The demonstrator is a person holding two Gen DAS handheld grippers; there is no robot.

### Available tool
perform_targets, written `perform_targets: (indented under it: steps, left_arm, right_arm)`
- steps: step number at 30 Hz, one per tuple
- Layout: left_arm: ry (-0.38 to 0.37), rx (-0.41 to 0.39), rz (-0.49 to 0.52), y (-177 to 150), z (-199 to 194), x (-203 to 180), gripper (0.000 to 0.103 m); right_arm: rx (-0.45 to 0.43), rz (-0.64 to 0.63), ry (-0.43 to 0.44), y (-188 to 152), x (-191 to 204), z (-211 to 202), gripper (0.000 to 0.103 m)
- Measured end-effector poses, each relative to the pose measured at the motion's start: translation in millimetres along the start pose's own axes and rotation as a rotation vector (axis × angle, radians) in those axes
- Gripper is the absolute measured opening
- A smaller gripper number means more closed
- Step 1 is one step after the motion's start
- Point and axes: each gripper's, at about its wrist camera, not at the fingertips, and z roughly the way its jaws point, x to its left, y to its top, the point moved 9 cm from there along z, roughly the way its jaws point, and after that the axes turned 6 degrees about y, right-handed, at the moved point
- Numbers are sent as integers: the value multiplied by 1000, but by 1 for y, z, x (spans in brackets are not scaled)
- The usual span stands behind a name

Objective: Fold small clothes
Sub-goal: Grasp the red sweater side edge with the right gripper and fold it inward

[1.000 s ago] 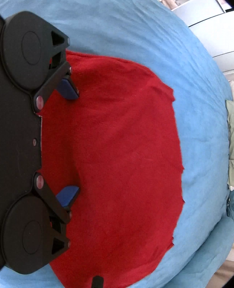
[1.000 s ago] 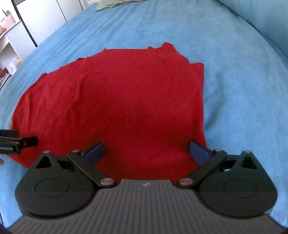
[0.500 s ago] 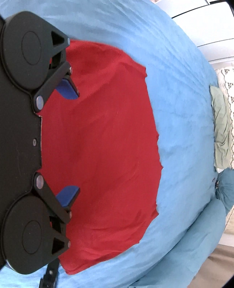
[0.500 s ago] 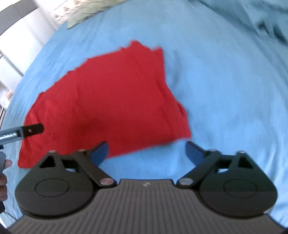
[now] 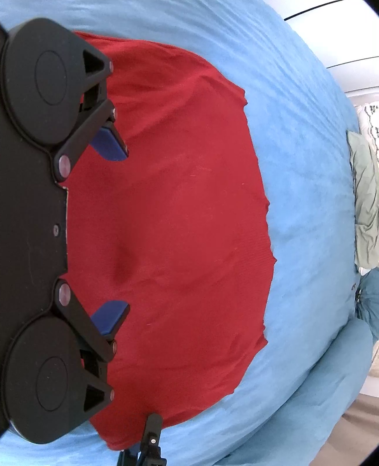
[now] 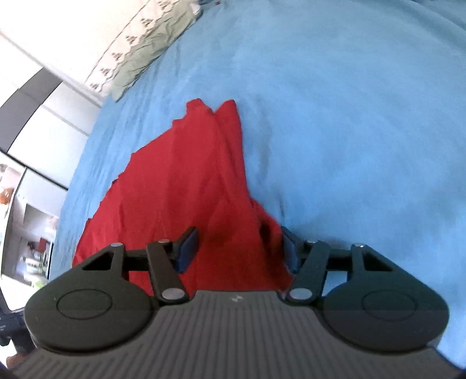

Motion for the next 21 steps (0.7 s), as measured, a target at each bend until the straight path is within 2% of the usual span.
perform_targets:
  steps: [6,9,10,11,14,21]
  left_arm:
    - [25,-21,8,15,11,3,103]
    - [35,-26,9,21,19,6,103]
    - [43,-20,6,21,23,8,103]
    - [50,-10,-1,20,28,9,103]
    - [54,24,-26,17,39,13,103]
    - [35,84,-19,14,58,17,103]
  right_arm:
    - [65,-108,17,18,7,15,69]
    - [108,-89,28,23,8,29,68]
    - [110,-77,28,23,8,31,64]
    - [108,-72,24,25,8,31,51]
    - [115,-55,18,23,9,25,36]
    - [79,-130,-6,32,46,14,30]
